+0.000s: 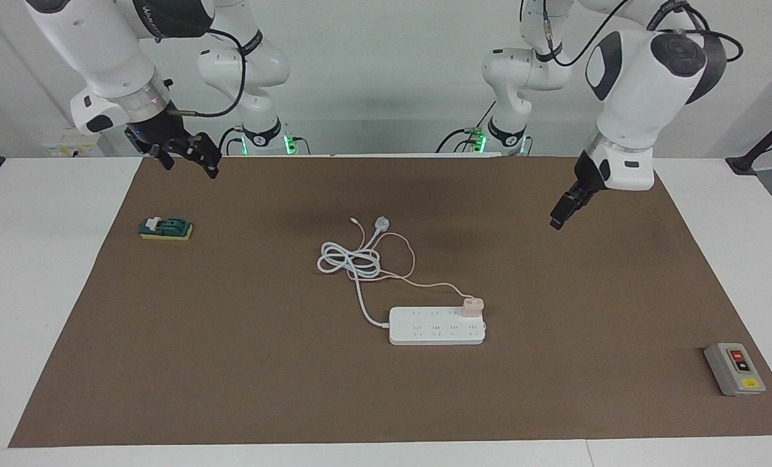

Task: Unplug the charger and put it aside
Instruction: 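Move the left gripper and the right gripper toward the white power strip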

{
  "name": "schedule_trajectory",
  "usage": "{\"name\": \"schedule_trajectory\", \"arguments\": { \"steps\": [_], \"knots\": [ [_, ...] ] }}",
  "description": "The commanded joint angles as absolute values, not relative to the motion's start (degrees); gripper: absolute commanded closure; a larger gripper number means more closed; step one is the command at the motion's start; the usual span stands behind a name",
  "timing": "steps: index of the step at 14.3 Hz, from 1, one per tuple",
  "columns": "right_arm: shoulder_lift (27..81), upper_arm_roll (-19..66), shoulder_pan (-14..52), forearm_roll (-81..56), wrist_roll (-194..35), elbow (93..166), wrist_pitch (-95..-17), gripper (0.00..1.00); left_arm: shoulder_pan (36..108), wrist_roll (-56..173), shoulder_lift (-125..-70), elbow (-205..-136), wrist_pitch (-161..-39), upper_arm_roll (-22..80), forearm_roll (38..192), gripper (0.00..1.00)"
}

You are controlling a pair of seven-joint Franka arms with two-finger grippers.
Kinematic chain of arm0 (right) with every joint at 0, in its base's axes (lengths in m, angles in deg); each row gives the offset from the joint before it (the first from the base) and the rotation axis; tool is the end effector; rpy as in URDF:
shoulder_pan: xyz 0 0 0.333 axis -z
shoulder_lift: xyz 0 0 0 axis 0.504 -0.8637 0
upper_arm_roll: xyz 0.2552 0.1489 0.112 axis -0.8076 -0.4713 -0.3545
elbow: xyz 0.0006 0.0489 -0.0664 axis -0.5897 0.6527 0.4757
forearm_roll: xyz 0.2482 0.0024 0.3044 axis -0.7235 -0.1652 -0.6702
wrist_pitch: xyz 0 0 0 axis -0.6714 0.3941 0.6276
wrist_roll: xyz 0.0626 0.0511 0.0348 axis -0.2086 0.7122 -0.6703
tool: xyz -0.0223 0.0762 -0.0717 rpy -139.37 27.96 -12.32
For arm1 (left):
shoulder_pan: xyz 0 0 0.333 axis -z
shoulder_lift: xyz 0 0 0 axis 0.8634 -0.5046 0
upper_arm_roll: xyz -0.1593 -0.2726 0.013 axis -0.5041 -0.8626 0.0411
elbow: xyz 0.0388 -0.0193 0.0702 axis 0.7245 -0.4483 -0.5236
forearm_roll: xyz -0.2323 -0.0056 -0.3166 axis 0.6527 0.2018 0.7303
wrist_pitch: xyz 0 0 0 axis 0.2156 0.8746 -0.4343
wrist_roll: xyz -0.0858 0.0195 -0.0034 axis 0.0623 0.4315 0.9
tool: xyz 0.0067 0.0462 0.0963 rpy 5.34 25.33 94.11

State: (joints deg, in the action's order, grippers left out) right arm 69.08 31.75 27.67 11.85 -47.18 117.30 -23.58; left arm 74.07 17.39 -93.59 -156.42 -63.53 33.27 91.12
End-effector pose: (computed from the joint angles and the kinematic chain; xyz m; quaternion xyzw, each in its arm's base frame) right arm 0.5436 0.0255 0.6045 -0.9775 0.1955 0.0699 0.0379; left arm 0.5823 -0.1345 0.5441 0.9270 0.3747 0.0018 0.0161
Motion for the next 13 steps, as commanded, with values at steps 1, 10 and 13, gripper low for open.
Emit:
{"name": "schedule_trajectory", "arguments": {
  "steps": [1,10,13],
  "knots": [
    [65.91,31.55,26.06,6.74,-35.09,117.98,-26.73,0.00,75.95,-0.31,-97.99,-154.51,-68.92,33.98,91.62,0.00],
    [51.15,31.64,16.29,-18.29,9.14,117.20,-45.97,0.00,81.48,-21.89,-114.59,-140.37,-65.01,34.41,93.20,0.00],
    [43.25,31.64,13.49,-26.13,13.47,112.38,-50.73,0.00,82.29,-25.50,-118.05,-136.47,-63.32,34.42,93.37,0.00]
  ]
}}
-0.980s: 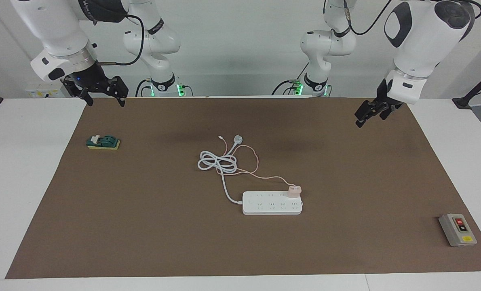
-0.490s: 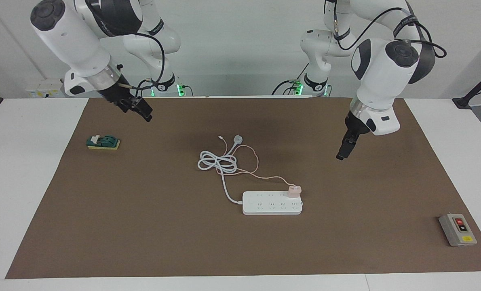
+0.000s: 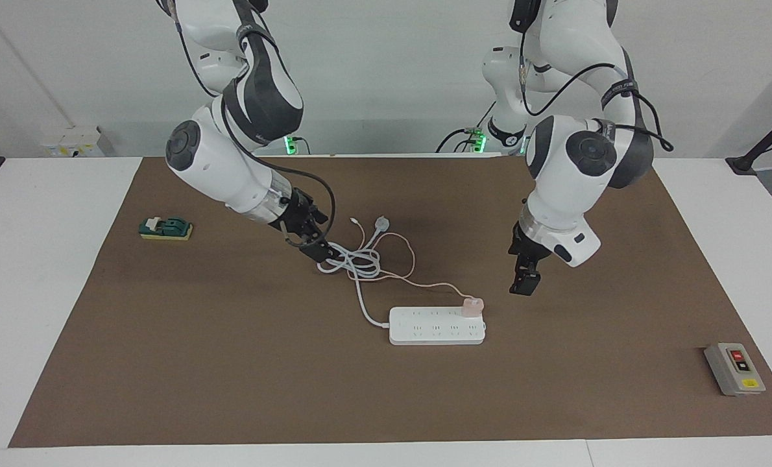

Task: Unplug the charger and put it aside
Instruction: 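Grasp the pink charger with the left gripper while the right gripper holds the strip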

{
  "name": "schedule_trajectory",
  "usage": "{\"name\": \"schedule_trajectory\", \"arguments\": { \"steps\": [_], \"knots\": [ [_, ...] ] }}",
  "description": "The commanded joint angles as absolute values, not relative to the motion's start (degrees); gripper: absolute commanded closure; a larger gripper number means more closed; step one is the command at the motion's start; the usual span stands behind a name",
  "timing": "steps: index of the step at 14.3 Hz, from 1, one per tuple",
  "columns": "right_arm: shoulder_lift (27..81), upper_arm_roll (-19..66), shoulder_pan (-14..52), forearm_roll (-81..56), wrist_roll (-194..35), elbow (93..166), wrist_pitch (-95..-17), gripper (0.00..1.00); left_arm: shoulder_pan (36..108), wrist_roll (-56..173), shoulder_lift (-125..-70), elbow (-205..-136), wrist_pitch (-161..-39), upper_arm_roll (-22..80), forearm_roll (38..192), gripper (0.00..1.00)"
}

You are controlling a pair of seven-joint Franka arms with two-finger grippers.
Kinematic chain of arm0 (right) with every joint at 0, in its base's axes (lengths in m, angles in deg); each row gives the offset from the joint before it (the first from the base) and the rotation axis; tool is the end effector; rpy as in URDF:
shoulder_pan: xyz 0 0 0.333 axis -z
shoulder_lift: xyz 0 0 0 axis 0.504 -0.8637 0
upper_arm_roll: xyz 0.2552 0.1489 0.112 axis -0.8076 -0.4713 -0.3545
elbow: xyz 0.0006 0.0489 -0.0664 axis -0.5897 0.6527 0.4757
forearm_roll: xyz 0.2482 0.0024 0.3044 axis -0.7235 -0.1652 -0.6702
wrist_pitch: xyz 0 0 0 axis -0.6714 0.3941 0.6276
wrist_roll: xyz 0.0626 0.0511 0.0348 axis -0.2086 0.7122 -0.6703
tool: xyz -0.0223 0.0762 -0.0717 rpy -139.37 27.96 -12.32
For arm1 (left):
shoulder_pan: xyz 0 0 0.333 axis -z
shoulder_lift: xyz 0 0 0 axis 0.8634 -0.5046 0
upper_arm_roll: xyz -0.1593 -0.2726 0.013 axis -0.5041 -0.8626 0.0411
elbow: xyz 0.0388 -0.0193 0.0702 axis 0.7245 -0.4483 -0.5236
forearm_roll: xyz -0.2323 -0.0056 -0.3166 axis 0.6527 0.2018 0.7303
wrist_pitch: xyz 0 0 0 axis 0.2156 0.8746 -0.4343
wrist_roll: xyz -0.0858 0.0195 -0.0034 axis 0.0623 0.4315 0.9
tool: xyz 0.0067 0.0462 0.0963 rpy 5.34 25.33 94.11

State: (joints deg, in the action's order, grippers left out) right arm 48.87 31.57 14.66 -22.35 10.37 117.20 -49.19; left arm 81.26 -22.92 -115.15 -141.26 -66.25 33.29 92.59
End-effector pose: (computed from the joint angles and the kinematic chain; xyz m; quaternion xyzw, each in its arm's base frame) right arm 0.6328 0.2129 0.4413 -0.7150 0.6224 0.2446 0.2039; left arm 0.6497 -0.2434 0.4313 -0.7795 -0.6257 0.0274 0.0083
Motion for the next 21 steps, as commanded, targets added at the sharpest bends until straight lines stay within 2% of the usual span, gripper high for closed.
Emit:
{"name": "schedule_trajectory", "arguments": {
  "steps": [1,5,10,15,21],
  "knots": [
    [40.87,31.64,12.61,-28.94,14.35,111.05,-53.00,0.00,82.29,-26.65,-118.05,-136.56,-63.49,34.42,93.55,0.00],
    [33.75,31.46,8.56,-33.18,14.28,109.20,-60.92,0.00,82.55,-30.34,-118.05,-139.54,-66.56,34.42,93.46,0.00],
    [21.36,31.46,8.82,-40.91,13.04,95.94,-59.09,0.00,83.43,-32.81,-118.14,-142.36,-70.25,34.42,93.46,0.00],
    [18.88,28.65,10.66,-43.73,2.86,94.60,-57.95,0.00,83.43,-33.51,-119.02,-142.63,-73.33,34.33,93.46,0.00],
    [16.42,28.74,11.63,-43.64,-1.99,94.25,-57.50,0.00,84.48,-34.04,-118.93,-146.75,-78.17,34.42,93.46,0.00]
  ]
}}
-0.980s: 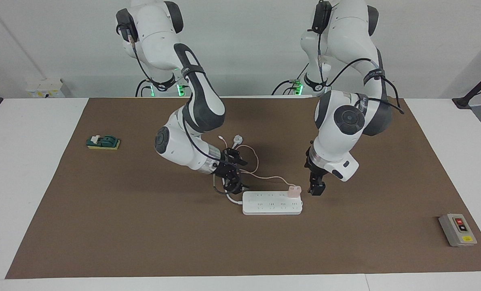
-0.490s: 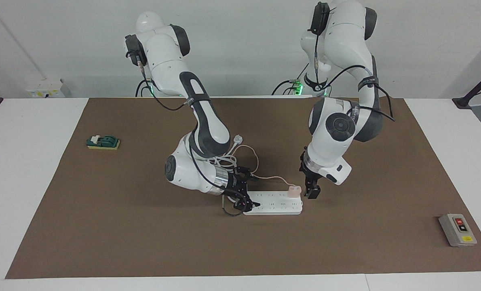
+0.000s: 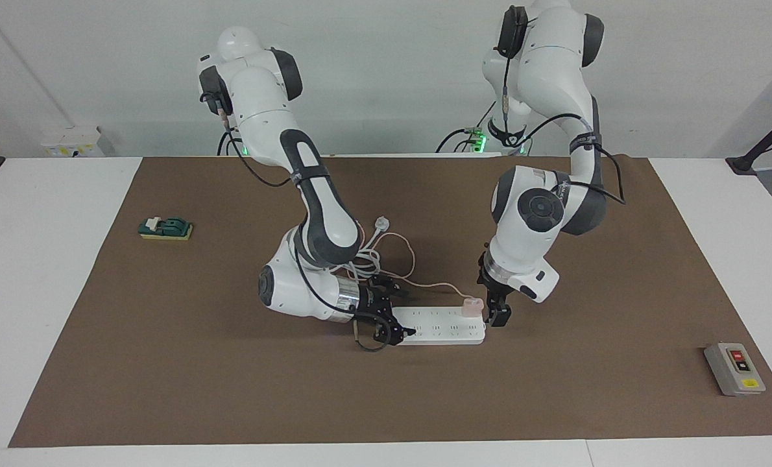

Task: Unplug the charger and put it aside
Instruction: 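Hold the strip with the right gripper and pull the charger with the left gripper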

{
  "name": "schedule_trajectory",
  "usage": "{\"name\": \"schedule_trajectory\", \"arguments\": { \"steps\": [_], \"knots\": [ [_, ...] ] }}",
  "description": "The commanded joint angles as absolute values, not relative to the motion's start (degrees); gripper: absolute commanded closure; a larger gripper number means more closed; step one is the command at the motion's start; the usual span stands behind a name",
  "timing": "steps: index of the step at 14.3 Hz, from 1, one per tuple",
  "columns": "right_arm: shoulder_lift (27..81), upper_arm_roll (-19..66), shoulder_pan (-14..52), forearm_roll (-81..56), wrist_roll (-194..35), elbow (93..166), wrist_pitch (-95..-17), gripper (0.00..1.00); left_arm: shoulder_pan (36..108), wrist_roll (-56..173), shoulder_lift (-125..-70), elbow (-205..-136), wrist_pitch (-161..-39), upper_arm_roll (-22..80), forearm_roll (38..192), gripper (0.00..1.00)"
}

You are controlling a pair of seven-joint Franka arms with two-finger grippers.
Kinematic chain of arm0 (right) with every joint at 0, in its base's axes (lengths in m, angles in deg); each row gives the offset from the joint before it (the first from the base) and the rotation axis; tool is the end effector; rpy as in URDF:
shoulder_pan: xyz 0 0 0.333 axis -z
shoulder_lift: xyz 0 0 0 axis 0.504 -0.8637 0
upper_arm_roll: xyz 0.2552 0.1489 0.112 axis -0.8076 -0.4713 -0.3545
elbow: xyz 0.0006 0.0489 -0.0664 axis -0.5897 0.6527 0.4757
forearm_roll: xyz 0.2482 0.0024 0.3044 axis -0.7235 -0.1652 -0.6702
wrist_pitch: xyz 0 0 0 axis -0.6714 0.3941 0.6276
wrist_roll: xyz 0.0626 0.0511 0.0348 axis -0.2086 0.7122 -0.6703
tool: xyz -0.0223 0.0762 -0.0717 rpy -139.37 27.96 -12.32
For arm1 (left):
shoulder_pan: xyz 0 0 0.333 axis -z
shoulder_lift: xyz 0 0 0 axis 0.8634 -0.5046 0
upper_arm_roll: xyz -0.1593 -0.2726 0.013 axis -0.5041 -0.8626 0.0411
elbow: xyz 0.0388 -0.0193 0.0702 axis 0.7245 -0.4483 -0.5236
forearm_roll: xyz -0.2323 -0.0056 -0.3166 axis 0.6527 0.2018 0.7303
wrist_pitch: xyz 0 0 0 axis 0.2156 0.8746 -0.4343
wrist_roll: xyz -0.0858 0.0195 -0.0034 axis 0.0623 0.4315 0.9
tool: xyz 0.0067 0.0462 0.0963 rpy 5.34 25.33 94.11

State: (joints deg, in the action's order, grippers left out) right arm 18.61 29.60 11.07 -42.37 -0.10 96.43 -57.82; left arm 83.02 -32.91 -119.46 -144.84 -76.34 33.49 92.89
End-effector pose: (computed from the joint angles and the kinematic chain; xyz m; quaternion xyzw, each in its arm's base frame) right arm 0.7043 0.3019 0.2537 -0.6670 0.6009 0.3271 0.2949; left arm 0.6555 -0.2655 0.3640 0.7288 0.6845 -0.0171 0.0059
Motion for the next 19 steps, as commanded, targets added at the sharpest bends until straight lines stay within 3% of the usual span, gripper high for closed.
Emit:
{"name": "schedule_trajectory", "arguments": {
  "steps": [1,15,17,19],
  "knots": [
    [16.42,28.74,11.63,-43.64,-1.99,94.25,-57.42,0.00,84.66,-34.30,-118.85,-147.19,-78.96,34.42,93.46,0.00],
    [13.78,29.09,10.67,-42.94,-3.04,91.26,-59.70,0.00,85.54,-34.92,-119.46,-147.55,-78.26,34.50,92.14,0.00],
    [13.17,29.09,10.49,-43.03,-3.57,91.17,-61.01,0.00,85.80,-34.92,-124.79,-140.13,-71.96,34.59,92.32,0.00],
    [13.25,29.09,10.40,-43.03,-3.57,91.26,-60.93,0.00,85.62,-34.92,-125.08,-138.76,-69.91,34.59,92.41,0.00]
  ]
}}
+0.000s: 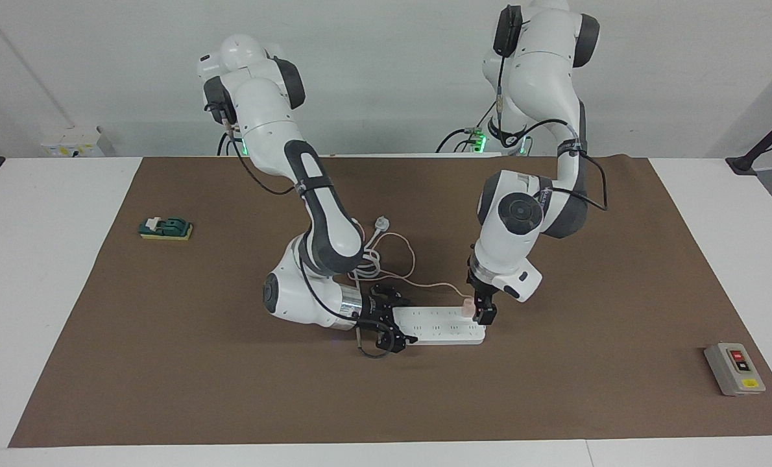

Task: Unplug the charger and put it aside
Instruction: 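Hold the strip with the right gripper and pull the charger with the left gripper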

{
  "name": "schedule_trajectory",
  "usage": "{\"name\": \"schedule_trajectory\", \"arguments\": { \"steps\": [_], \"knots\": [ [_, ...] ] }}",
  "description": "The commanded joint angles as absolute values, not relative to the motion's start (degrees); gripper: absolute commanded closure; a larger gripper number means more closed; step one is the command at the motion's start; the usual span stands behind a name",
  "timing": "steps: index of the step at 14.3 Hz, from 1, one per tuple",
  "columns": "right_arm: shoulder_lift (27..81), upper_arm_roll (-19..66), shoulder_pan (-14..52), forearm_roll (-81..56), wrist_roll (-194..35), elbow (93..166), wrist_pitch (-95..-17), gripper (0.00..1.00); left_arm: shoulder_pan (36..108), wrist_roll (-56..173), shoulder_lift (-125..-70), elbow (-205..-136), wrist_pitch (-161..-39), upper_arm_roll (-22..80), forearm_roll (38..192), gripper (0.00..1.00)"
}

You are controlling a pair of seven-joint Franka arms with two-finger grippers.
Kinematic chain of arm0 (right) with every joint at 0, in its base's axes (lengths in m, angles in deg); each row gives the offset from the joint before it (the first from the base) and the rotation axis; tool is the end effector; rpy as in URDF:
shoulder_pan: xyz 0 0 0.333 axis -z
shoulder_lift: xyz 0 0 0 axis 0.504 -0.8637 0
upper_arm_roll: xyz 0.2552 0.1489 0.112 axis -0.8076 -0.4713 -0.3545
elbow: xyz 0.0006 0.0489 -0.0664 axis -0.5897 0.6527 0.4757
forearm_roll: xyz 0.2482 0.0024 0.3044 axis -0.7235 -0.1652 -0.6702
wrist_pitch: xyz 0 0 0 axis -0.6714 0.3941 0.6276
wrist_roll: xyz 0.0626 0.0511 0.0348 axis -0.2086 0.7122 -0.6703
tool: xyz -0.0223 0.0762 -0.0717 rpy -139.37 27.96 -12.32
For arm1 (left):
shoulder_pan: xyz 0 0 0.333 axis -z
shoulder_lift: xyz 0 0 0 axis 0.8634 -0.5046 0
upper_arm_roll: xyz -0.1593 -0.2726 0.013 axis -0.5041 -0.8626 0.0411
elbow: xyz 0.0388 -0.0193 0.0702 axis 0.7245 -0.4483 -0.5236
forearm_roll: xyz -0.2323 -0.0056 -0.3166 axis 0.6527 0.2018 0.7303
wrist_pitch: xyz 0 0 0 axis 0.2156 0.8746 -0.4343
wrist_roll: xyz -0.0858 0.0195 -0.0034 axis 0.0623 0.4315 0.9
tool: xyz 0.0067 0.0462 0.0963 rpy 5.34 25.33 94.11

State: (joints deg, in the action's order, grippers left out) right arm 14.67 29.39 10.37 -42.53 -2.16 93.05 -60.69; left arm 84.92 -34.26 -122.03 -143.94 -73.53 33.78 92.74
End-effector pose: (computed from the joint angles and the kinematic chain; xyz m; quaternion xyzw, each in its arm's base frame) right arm 0.7116 0.3104 0.2302 -0.6749 0.5961 0.3083 0.3069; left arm 0.6461 -0.2841 0.3356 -0.7306 -0.6814 0.0305 0.0314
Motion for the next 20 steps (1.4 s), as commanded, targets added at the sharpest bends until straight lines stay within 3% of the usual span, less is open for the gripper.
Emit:
{"name": "schedule_trajectory", "arguments": {
  "steps": [1,3,4,6,7,9,16,18,20],
  "knots": [
    [13.25,29.09,10.31,-42.94,-3.57,91.35,-61.11,0.00,85.63,-34.92,-125.08,-138.85,-70.17,34.59,92.32,0.00],
    [13.25,29.09,9.79,-42.59,-3.57,91.44,-61.19,0.00,85.54,-34.92,-125.17,-138.67,-70.70,34.51,92.32,0.00],
    [13.25,29.09,9.61,-42.50,-3.66,91.70,-62.07,0.05,85.54,-34.83,-125.26,-138.50,-70.96,34.50,92.32,0.00],
    [13.08,29.00,8.91,-41.28,-4.01,91.96,-63.57,0.44,85.36,-34.48,-125.44,-138.41,-71.67,34.50,92.23,0.00],
    [12.47,29.00,8.91,-41.18,-4.62,92.05,-63.66,0.59,85.36,-34.48,-125.35,-138.50,-72.02,34.59,92.06,0.00],
    [12.29,29.00,8.82,-41.18,-5.68,92.23,-64.44,0.75,85.27,-34.30,-125.35,-138.67,-73.07,34.59,91.97,0.00],
    [12.29,29.00,8.73,-41.09,-5.77,92.23,-64.62,0.81,85.10,-33.60,-125.35,-139.02,-76.23,34.59,91.79,0.03],
    [12.29,29.00,8.73,-41.09,-5.77,92.23,-64.71,0.81,85.10,-33.43,-125.35,-139.29,-76.94,34.50,91.79,0.19],
    [12.29,29.00,8.73,-41.18,-5.85,92.32,-64.71,0.81,85.18,-32.90,-125.35,-139.90,-77.12,34.51,91.18,0.47]
  ]
}}
